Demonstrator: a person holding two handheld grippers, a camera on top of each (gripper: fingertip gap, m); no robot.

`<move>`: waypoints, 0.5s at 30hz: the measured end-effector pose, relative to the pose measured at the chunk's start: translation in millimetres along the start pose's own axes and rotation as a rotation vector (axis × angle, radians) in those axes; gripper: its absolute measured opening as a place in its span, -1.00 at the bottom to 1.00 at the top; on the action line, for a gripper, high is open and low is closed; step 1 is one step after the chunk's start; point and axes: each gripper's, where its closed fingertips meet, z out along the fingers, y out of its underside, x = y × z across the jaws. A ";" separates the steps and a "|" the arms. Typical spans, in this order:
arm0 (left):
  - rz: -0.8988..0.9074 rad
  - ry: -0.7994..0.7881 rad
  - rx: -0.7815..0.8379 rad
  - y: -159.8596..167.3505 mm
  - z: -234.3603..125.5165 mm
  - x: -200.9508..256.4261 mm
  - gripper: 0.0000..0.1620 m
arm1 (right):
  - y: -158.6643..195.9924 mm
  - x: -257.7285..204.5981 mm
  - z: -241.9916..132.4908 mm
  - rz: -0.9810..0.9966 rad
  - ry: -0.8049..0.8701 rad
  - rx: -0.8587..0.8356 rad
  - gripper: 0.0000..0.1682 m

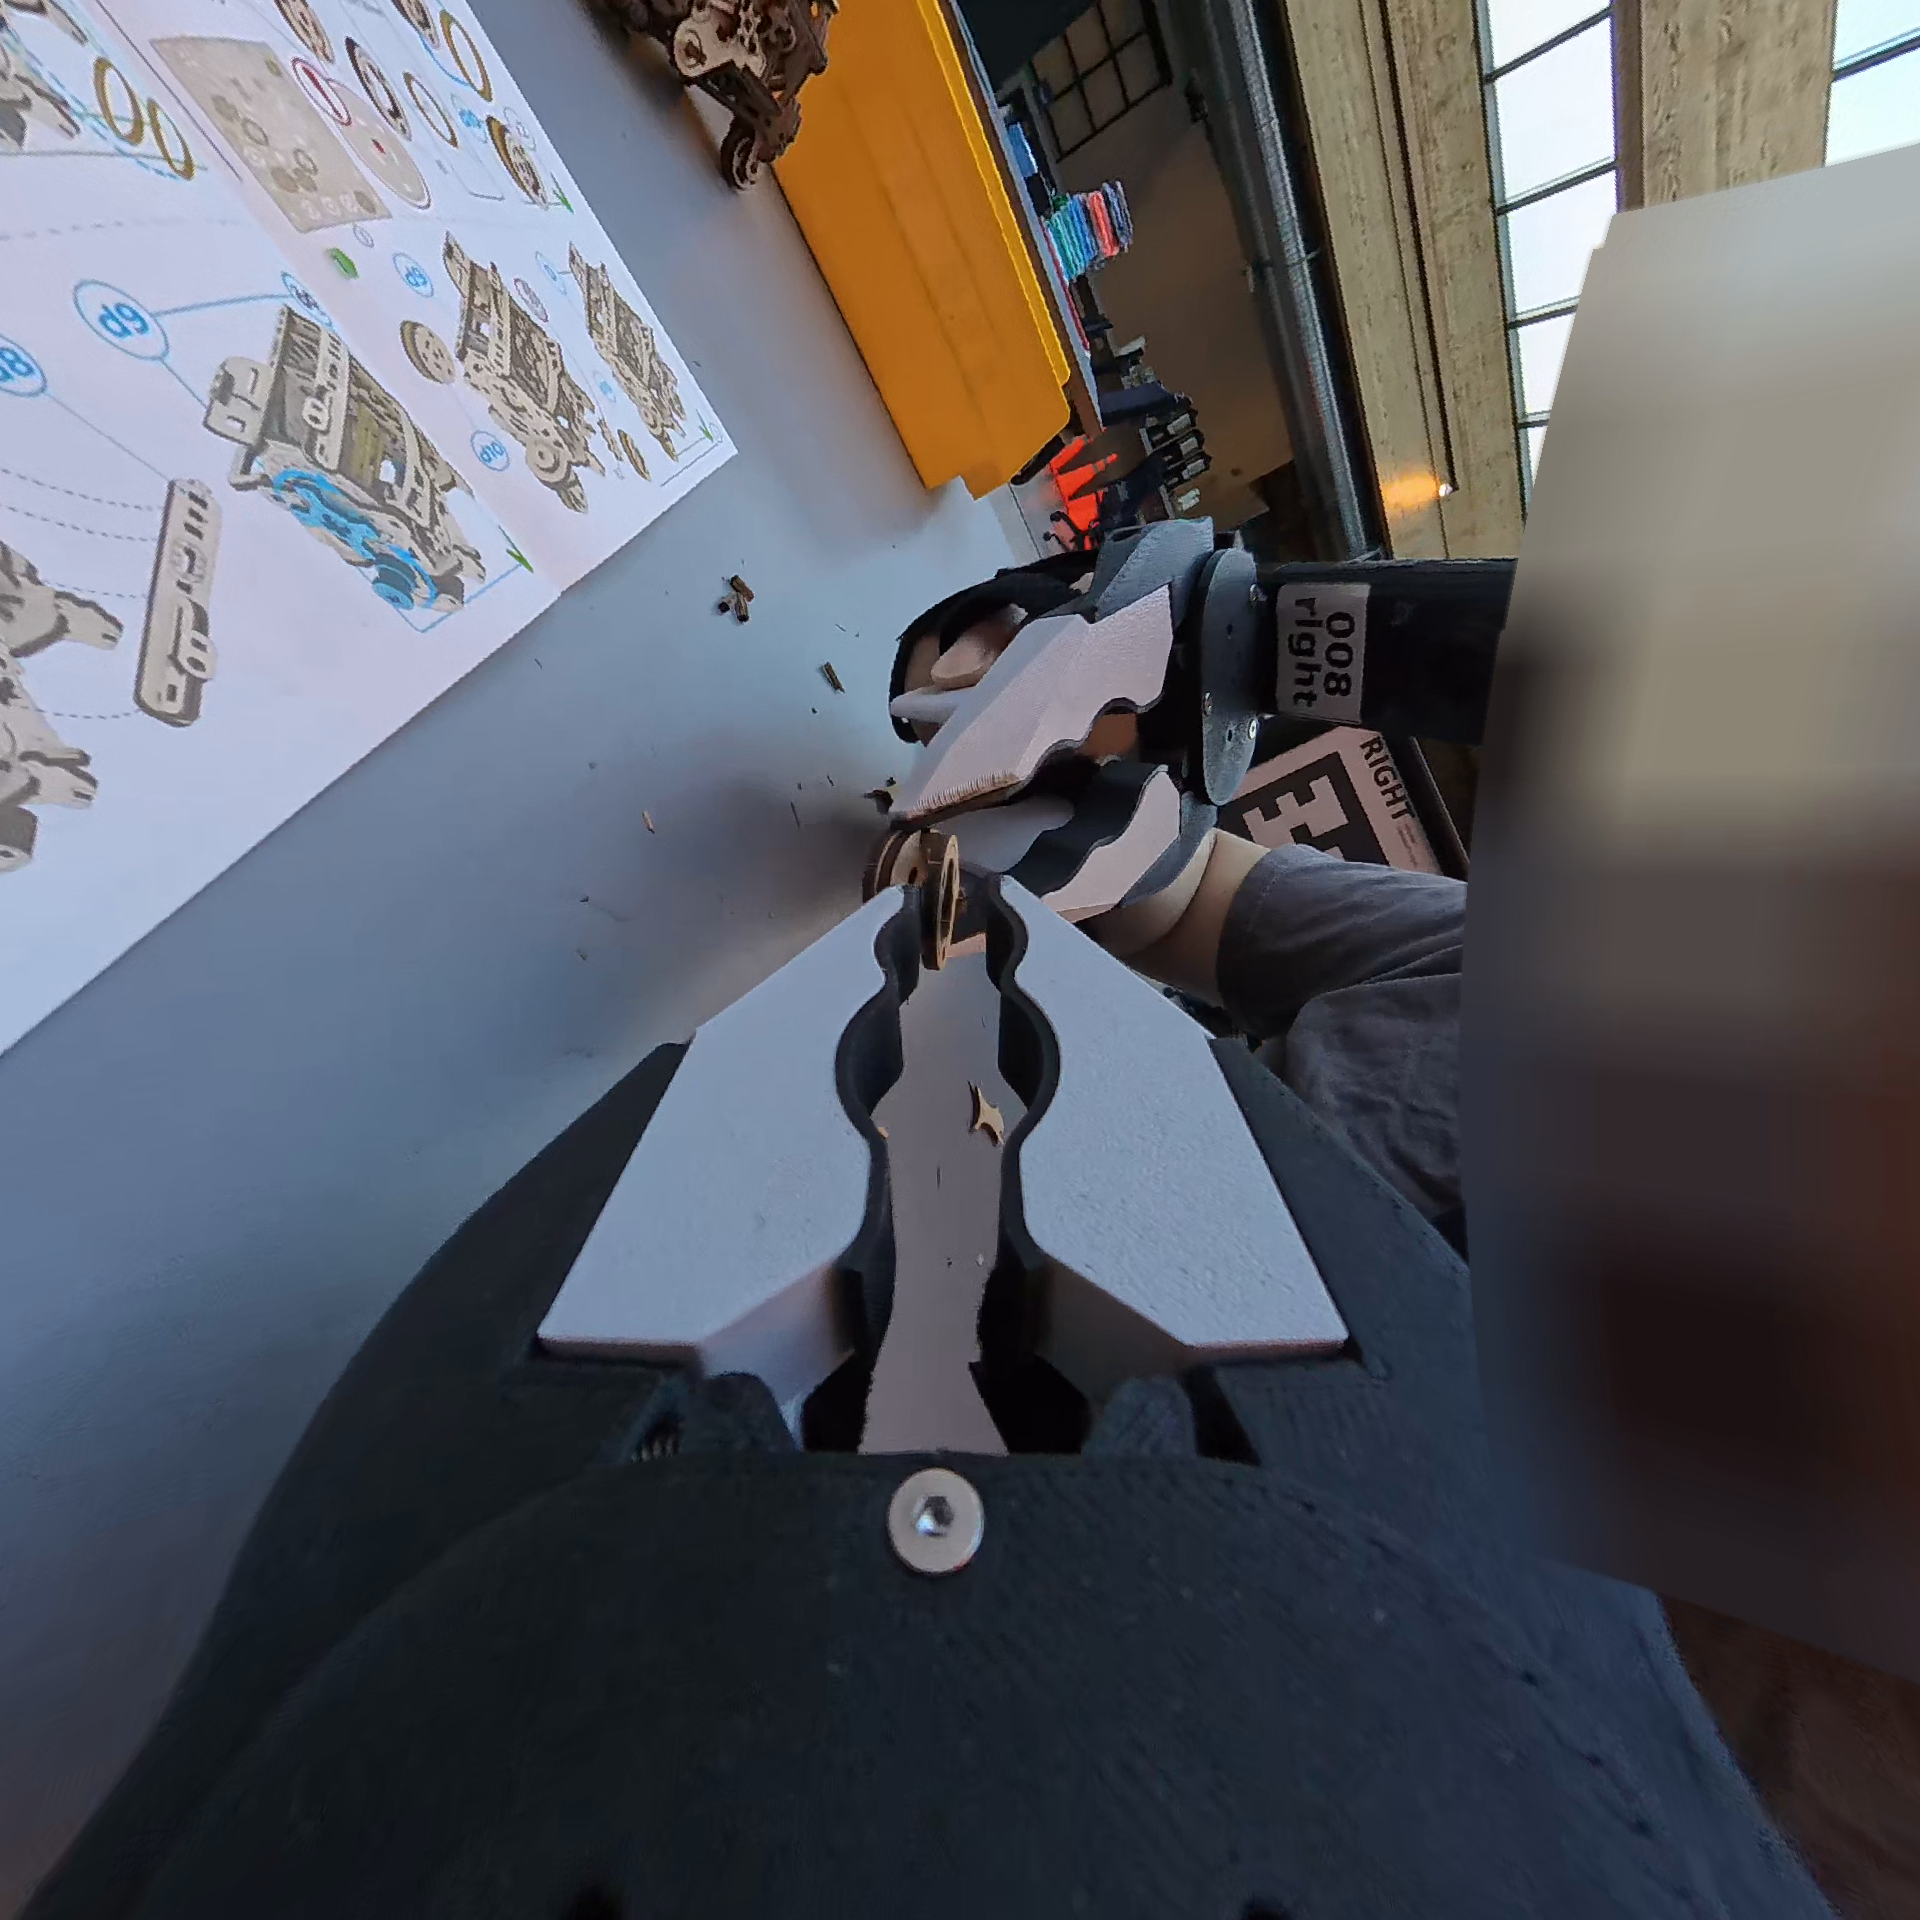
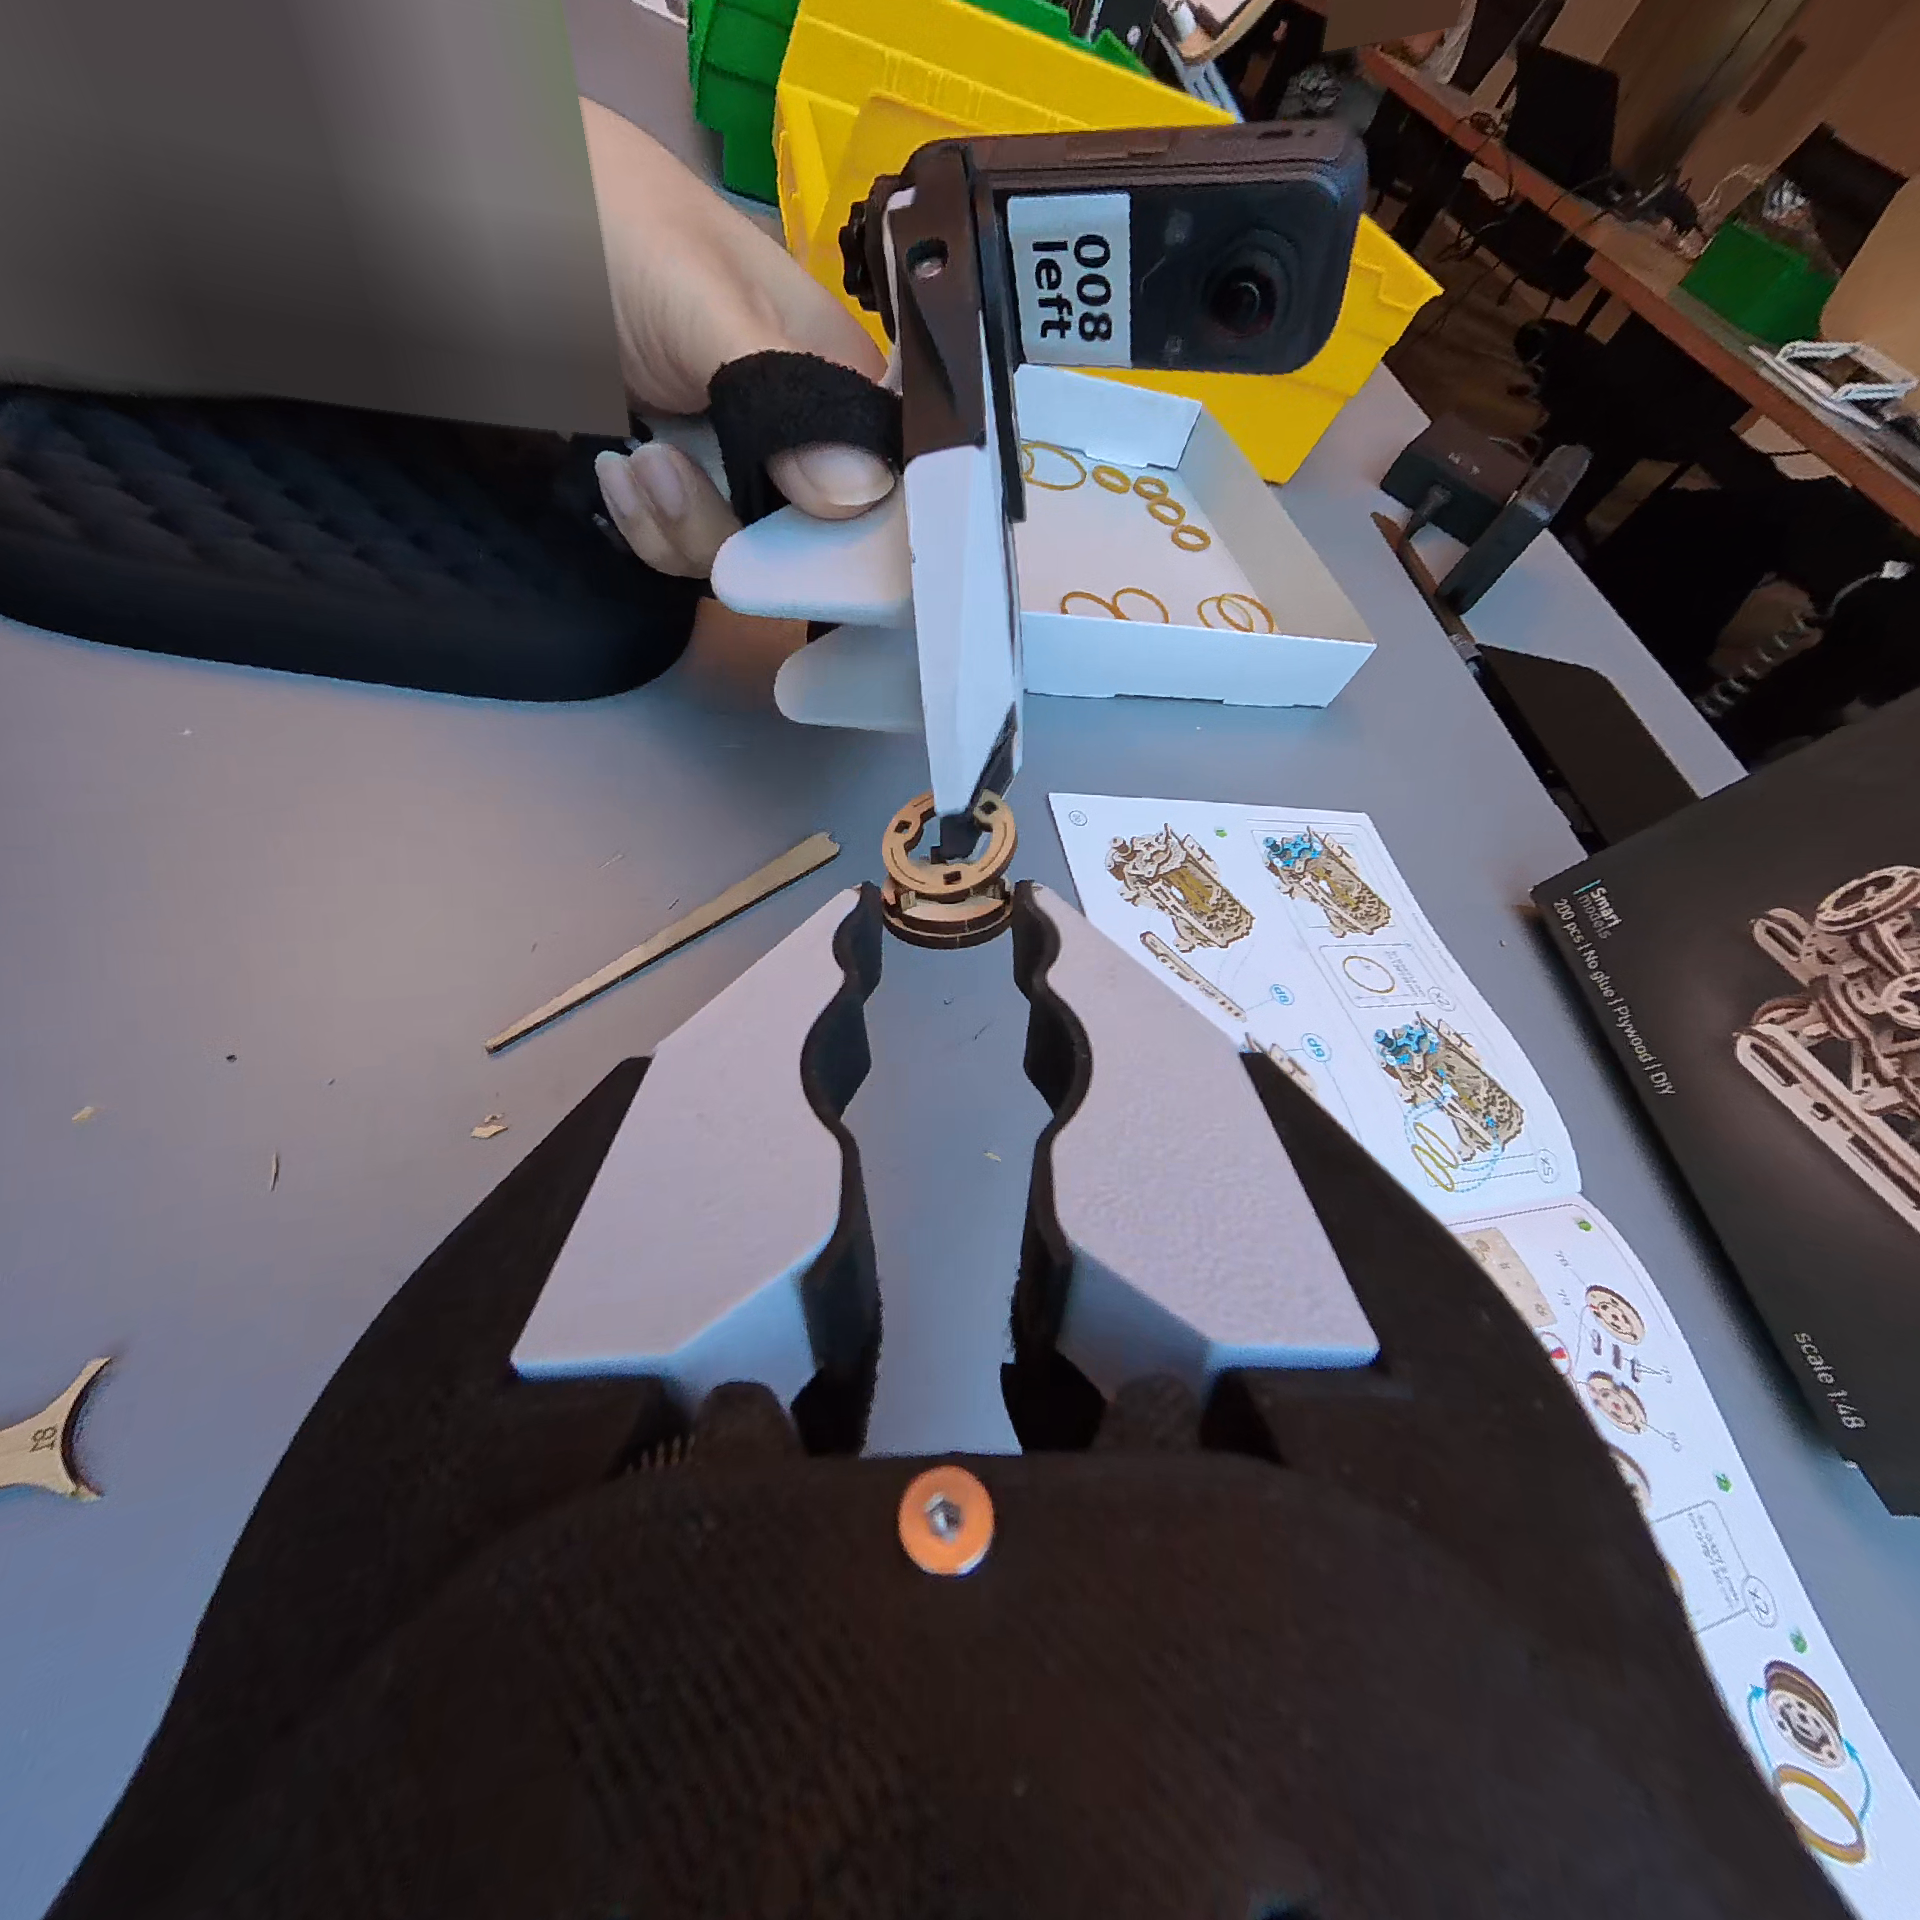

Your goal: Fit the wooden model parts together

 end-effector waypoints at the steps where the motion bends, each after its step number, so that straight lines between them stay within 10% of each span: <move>1: 0.012 -0.006 0.011 -1.6 -0.2 0.4 -0.91 | -1.8 1.3 -0.8 0.008 0.006 0.014 -0.72; 15: 0.133 -0.097 0.111 -15.5 -2.2 23.5 -0.74 | -21.4 7.2 -3.1 0.346 -0.114 0.264 -0.72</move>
